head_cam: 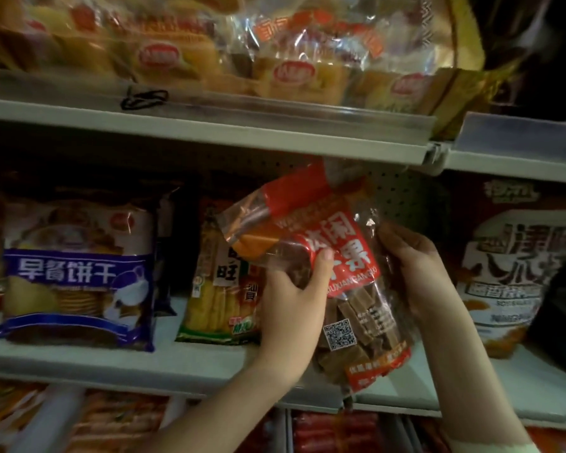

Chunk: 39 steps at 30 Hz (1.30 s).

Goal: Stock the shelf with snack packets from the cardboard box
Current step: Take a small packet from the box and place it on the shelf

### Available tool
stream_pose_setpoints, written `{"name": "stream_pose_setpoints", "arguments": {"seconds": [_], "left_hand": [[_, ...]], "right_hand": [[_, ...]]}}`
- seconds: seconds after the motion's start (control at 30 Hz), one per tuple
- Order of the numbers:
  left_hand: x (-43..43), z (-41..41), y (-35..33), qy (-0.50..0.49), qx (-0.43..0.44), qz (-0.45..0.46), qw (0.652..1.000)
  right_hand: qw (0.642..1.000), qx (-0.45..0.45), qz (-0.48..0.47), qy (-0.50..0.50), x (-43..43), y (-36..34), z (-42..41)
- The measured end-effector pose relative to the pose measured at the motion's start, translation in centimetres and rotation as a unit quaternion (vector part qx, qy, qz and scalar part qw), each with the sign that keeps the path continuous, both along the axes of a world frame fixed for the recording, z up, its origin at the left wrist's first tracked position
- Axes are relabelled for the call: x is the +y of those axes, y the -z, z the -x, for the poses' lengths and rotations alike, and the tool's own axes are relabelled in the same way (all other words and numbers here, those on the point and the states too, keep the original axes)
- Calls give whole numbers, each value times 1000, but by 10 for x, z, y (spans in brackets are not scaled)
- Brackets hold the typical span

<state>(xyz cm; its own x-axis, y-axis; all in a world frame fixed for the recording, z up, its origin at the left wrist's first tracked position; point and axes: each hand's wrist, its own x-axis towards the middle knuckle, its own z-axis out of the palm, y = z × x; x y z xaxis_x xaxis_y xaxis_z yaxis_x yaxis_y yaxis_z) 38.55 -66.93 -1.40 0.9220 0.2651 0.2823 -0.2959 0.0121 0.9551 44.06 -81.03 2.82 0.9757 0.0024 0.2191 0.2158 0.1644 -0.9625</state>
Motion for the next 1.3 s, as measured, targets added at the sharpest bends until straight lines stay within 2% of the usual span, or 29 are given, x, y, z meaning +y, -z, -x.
{"name": "stream_pose_setpoints", "arguments": {"seconds": [0.2, 0.4, 0.57, 0.7, 0.77, 0.87, 0.97, 1.13, 1.3], "left_hand": [[-10, -22, 0, 5, 4, -85, 996], [-43, -60, -13, -1, -5, -149, 989], [-50, -94, -11, -14, -51, -142, 988], [-41, -108, -8, -23, -24, -118, 992], [-35, -114, -5, -19, -61, -97, 993], [-31, -129, -1, 12, -90, -75, 993], [-27, -142, 3, 44, -82, -29, 995], [-22, -157, 10, 12, -103, -24, 994], [-22, -164, 15, -23, -111, -21, 993]], "right_hand": [[996, 39, -60, 43, -17, 28, -12], [972, 58, -99, 206, -41, 42, -40], [958, 70, -61, 271, -30, 42, -69], [955, 59, -22, 290, -18, 51, -83], [953, 56, -16, 299, -13, 54, -87], [951, 45, -30, 304, -10, 54, -89], [949, 29, -44, 311, -10, 55, -92], [944, 0, -107, 313, 3, 58, -94], [943, -17, -80, 323, 9, 64, -106]]}}
